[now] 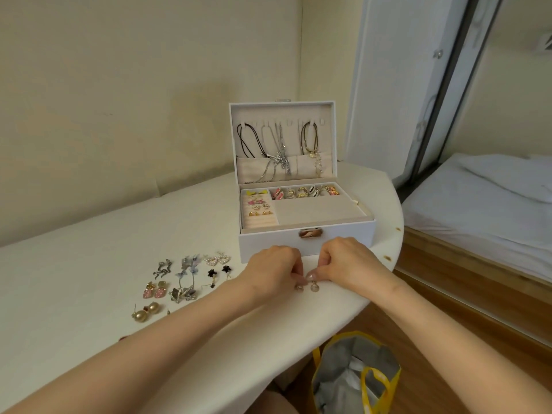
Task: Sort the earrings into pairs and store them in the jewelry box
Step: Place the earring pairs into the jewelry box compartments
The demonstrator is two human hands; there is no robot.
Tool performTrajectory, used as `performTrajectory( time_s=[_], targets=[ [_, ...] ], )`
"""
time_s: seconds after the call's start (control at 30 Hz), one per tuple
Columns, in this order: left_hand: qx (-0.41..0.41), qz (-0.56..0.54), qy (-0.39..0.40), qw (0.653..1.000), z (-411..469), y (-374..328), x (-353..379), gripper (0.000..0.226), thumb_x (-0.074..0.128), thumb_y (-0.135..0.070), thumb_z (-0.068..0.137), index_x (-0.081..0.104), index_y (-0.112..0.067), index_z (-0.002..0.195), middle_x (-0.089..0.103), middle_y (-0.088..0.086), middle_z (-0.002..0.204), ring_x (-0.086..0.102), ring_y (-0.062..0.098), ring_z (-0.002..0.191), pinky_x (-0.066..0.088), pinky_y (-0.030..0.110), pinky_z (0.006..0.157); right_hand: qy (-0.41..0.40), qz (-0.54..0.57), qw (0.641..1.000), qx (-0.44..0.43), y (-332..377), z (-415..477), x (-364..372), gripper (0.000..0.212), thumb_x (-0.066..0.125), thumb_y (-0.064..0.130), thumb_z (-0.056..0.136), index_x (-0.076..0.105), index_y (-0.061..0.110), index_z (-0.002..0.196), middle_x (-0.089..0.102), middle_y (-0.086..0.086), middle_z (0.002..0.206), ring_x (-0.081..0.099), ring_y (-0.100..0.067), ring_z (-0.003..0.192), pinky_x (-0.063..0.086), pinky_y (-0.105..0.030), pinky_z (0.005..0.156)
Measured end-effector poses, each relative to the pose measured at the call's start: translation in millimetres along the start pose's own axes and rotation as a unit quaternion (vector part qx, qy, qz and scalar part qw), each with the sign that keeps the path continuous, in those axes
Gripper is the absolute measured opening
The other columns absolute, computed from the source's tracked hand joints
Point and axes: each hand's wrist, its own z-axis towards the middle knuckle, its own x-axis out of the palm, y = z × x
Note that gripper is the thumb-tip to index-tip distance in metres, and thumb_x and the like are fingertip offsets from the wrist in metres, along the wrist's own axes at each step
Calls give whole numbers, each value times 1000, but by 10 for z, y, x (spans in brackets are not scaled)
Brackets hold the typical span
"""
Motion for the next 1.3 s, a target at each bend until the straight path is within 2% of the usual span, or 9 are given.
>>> performTrajectory(
  time_s=[0.17,0.4,0.57,0.63,0.73,0.9,1.03,1.17,1.3],
  targets=[
    [30,1,-35,999,-66,53,3,10,59,-23,87,55,-15,92,59,2,106,55,23,97,32,25,69,9,-4,1000,23,54,-26,-1,36,73,42,76,72,6,80,71,-9,84,65,-23,82,41,-27,62],
    [55,-48,-95,993,-136,117,-12,12,58,-22,88,56,-12,95,64,2,90,55,19,82,39,27,68,-3,-8,1000,-16,106,-77,44,12,67,26,81,74,16,79,70,3,80,63,-17,81,40,-25,59],
    [86,-121,-144,978,-170,178,-144,6,64,-15,83,58,-16,83,66,-2,76,60,16,73,48,30,70,-8,182,980,-82,92,-21,-20,10,67,12,79,64,12,70,71,-6,74,68,-20,74,56,-40,77],
    [83,-143,-173,971,-179,199,-267,9,67,-13,81,60,-17,80,65,-2,72,60,14,68,46,26,67,-8,263,959,-103,124,1,-39,14,69,9,80,60,11,70,72,-10,71,68,-20,67,57,-39,71],
    [69,-189,-182,962,-140,276,-467,11,70,-10,79,59,-12,78,66,0,68,62,15,63,49,29,67,-32,315,940,-124,220,77,-94,19,71,8,80,58,13,67,67,-7,63,60,-13,55,47,-23,50],
    [-8,-206,-172,963,64,508,-717,13,73,-8,75,61,-11,70,67,6,71,62,23,70,54,42,76,-56,355,924,-128,391,298,-228,17,73,1,75,64,11,65,60,-3,55,53,-6,45,43,-16,44],
    [-52,-202,-125,970,213,598,-795,19,68,0,75,62,-15,64,69,9,71,66,29,74,53,49,80,-51,367,924,-92,500,559,-258,9,67,-8,78,69,1,77,61,-11,62,57,-8,46,54,-20,52],
    [-91,-164,-99,977,337,609,-826,15,70,-7,75,64,-16,65,69,16,78,66,33,78,56,44,79,-46,311,947,-60,569,783,-238,13,67,-6,79,73,4,82,67,-12,73,63,-17,57,57,-24,62],
    [-112,-91,-79,986,382,548,-852,3,68,-12,77,67,-14,76,60,7,75,53,21,73,40,25,55,-35,257,964,-53,626,889,-213,10,74,1,75,75,5,84,68,-10,77,64,-21,70,57,-31,73]
  ],
)
